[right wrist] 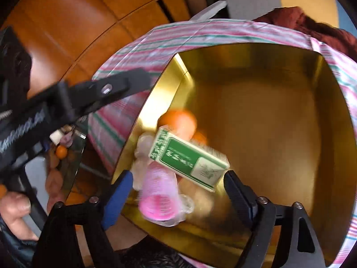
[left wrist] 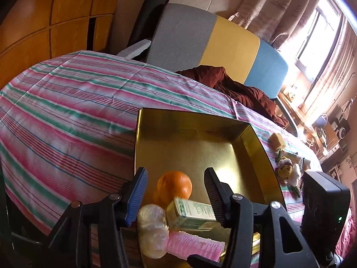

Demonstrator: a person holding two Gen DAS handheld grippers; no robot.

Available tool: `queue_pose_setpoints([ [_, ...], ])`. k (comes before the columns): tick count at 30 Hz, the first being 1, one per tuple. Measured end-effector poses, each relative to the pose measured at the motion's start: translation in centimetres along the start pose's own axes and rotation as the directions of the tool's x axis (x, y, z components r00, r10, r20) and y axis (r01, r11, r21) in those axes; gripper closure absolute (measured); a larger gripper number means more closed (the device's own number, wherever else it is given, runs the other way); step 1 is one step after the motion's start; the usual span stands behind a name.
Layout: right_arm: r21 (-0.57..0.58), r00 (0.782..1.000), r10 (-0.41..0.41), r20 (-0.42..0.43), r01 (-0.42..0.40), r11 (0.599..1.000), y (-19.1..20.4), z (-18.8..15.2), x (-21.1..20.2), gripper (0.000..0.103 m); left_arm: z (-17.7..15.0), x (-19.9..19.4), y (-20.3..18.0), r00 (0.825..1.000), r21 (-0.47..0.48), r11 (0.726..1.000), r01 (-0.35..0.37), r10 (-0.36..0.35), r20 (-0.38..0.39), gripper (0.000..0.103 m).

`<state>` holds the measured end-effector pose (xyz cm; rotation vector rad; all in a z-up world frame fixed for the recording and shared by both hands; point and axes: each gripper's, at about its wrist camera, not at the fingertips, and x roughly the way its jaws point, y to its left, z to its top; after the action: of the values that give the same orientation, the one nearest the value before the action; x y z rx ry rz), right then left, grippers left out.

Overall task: Organize objects
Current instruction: 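Carry the orange and green box into the gold tray and open both tools, then move both tools back toward the remaining items on the cloth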

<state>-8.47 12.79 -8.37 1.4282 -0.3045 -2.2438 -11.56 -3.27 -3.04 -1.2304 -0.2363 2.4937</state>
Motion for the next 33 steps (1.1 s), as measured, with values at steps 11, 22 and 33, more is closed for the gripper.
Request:
queue_pose_setpoints([
  [11, -0.015, 0.998, -0.045, 0.041, 0.045, 0.999, 0.4, -1.2, -2.0, 0.007, -1.9, -1.8, -0.2, 0.998, -0.008, 0.998, -0.062, 0.062, 0.025, 0.049],
  [22, -0.043, 0.956, -0.220, 0.194, 0.233, 0.972, 1.0, -2.7, -6.5, 0.000, -3.1, -3.4, -2.4, 0.987, 0.043, 0.989, -0.144, 0.140, 0.079, 0.049],
  [33, -0.021, 0.915, -0.305, 0.263, 0.321, 0.947, -0.1, -2.8, -9.1, 0.000, -3.8, -4.3, -5.4, 0.981, 0.136, 0.976, -0.169, 0.154, 0.114, 0.048],
])
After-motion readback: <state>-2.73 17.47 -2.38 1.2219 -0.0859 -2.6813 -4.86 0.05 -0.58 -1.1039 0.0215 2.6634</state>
